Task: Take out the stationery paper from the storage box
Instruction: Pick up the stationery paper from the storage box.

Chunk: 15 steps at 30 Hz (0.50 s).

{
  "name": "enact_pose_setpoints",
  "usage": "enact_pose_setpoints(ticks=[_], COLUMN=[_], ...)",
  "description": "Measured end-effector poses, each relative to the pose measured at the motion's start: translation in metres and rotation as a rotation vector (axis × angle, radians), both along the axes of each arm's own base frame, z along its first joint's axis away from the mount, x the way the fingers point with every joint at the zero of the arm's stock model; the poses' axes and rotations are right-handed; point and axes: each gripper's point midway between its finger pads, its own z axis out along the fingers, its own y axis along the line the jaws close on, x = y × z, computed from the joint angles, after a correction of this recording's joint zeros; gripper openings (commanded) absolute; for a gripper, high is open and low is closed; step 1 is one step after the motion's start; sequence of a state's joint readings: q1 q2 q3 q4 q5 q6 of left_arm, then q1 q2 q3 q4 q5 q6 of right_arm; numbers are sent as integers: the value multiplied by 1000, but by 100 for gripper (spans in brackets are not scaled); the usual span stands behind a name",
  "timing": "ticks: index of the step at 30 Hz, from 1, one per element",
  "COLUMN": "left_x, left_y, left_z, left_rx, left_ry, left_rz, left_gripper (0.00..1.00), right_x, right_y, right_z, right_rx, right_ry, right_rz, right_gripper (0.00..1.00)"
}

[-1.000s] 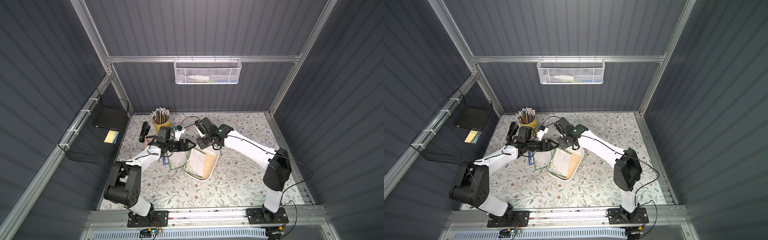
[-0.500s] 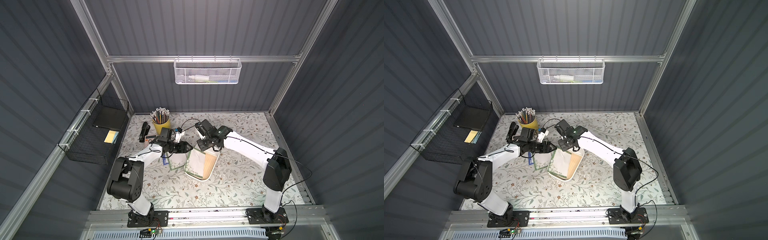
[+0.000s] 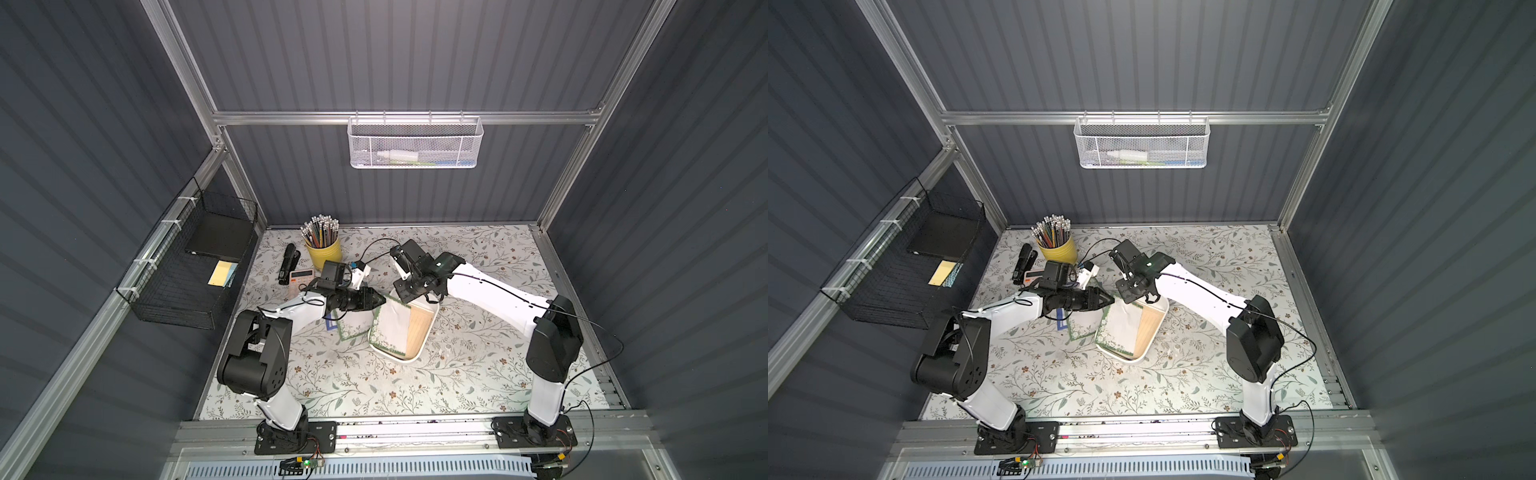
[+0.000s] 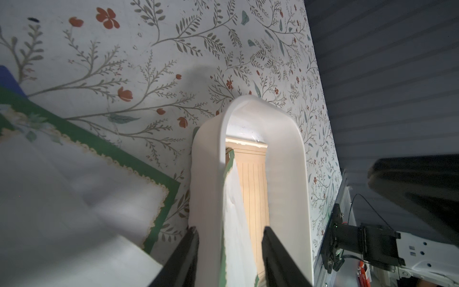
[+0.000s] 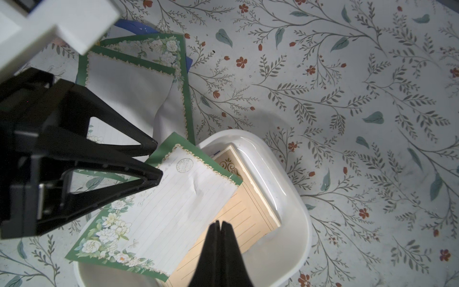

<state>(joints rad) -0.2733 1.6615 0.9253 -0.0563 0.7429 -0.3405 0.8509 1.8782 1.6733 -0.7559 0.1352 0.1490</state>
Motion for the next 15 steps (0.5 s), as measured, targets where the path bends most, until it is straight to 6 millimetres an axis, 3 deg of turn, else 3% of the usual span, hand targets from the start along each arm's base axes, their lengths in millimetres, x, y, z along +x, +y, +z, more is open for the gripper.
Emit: enact_pose_setpoints(ticks=[3,15], left_x=[1,4], left_y=[-1,-3], left_z=[2,2], left_rx=[-10,-24], left_ry=[-5,-16], left_rz=[2,-4], left_gripper=[23,17], right_x=[0,-1], right_y=[0,0], right_z=[0,-3], right_rx=[2,-2], right_ry=[2,7], right_rz=[2,2], right_gripper=[0,0])
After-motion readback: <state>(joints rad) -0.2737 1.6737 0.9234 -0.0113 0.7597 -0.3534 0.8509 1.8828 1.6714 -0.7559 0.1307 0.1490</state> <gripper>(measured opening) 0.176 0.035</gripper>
